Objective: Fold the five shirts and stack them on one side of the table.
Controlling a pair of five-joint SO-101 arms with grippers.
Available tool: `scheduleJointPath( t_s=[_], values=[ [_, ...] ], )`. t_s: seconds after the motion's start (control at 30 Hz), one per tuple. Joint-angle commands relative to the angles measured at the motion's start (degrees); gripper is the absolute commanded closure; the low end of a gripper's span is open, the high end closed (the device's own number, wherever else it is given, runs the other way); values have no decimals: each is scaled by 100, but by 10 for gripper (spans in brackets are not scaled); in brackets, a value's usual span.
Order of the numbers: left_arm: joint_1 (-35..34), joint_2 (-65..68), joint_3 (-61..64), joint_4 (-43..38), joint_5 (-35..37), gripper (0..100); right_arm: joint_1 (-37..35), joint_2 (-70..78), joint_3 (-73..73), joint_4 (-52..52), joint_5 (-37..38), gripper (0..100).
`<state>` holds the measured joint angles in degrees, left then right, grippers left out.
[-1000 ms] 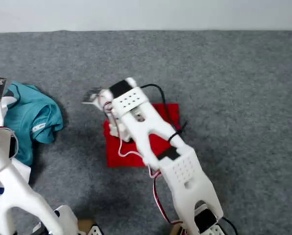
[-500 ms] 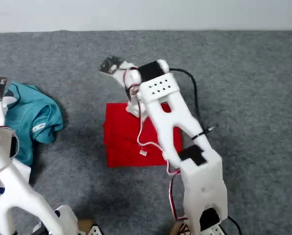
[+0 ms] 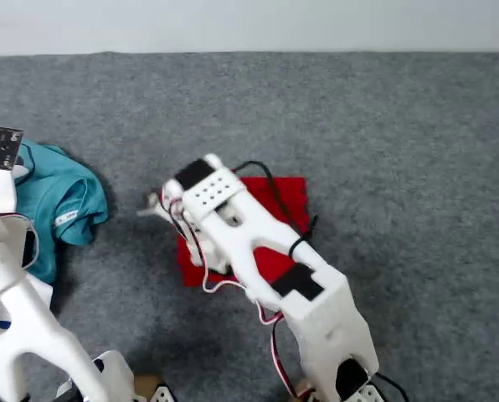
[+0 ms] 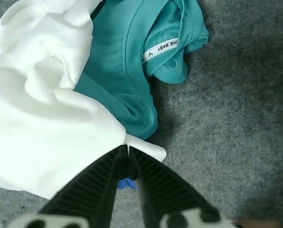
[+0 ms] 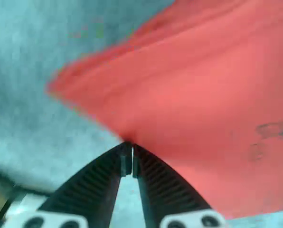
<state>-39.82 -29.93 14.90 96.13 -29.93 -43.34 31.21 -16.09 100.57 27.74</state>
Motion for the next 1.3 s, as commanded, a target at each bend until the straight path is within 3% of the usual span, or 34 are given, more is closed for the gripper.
scheduleJointPath(
  t_s=[0.0, 0.3, 0.57, 0.83, 1.13, 1.27],
  values=[
    [35, -176, -57, -149, -53, 994, -13, -752, 905, 233, -79, 989],
    [35, -176, -57, -149, -53, 994, -22, -1393, -774, 84, -105, 989],
    [0, -185, -40, -149, -53, 994, -374, -224, -1354, -787, -976, 989],
    [-9, -185, -66, -149, -44, 994, -857, 954, -1424, -611, -993, 989],
    [-9, -193, -66, -105, -18, 994, -259, 259, -3543, 215, -1020, 989],
    [-9, -193, -66, -35, 79, 994, 163, -127, -3701, 251, -1257, 989]
  ],
)
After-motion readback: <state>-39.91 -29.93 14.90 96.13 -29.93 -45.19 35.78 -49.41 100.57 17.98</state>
